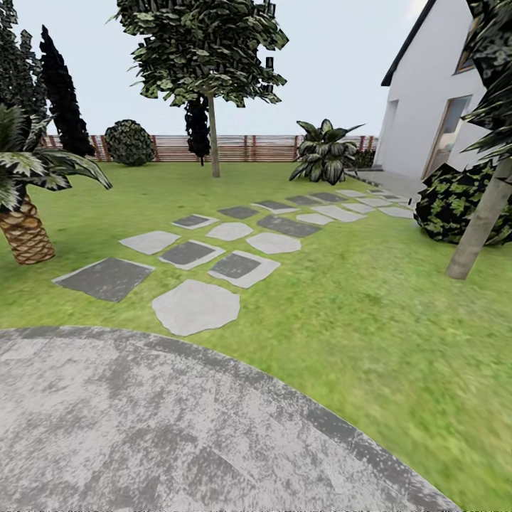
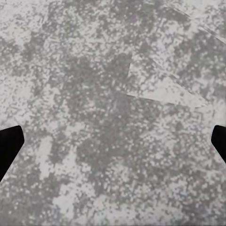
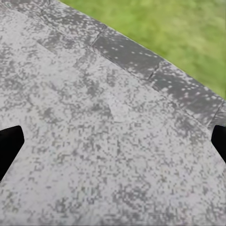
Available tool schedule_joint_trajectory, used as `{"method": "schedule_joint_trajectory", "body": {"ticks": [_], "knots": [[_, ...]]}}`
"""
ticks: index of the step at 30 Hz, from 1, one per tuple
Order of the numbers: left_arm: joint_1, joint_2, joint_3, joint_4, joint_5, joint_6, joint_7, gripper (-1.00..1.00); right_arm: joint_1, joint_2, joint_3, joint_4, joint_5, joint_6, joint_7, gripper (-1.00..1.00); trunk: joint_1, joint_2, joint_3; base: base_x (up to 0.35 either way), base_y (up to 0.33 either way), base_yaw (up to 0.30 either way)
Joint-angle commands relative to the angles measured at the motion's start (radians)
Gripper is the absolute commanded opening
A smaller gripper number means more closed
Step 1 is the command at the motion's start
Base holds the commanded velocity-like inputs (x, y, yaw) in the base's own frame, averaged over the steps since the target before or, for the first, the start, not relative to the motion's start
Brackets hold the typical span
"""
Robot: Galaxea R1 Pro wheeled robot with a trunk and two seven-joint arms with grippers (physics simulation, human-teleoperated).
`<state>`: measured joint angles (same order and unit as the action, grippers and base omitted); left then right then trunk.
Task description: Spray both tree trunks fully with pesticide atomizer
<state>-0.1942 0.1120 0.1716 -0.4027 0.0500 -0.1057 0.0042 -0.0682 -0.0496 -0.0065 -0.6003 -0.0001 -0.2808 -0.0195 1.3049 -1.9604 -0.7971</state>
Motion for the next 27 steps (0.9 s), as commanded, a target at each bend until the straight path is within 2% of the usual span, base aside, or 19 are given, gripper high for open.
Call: {"method": "schedule_joint_trajectory", "body": {"ticks": [1, 25, 27], "knots": [[-0.001, 0.000, 0.000, 0.001, 0.005, -0.003, 0.000, 1.00, -0.001, 0.000, 0.000, 0.001, 0.000, -0.003, -0.002, 1.00, 0.004, -0.008, -0.006, 0.000, 0.000, 0.000], [-0.001, 0.001, 0.000, 0.000, 0.005, -0.003, 0.001, 1.00, 0.000, 0.000, 0.000, 0.001, 0.000, -0.003, -0.002, 1.00, 0.096, -0.176, -0.119, 0.000, 0.000, 0.000], [0.000, 0.001, -0.001, 0.000, 0.005, -0.003, 0.001, 1.00, -0.001, 0.000, 0.000, 0.001, 0.000, -0.003, -0.002, 1.00, 0.096, -0.176, -0.122, 0.000, 0.000, 0.000]]}}
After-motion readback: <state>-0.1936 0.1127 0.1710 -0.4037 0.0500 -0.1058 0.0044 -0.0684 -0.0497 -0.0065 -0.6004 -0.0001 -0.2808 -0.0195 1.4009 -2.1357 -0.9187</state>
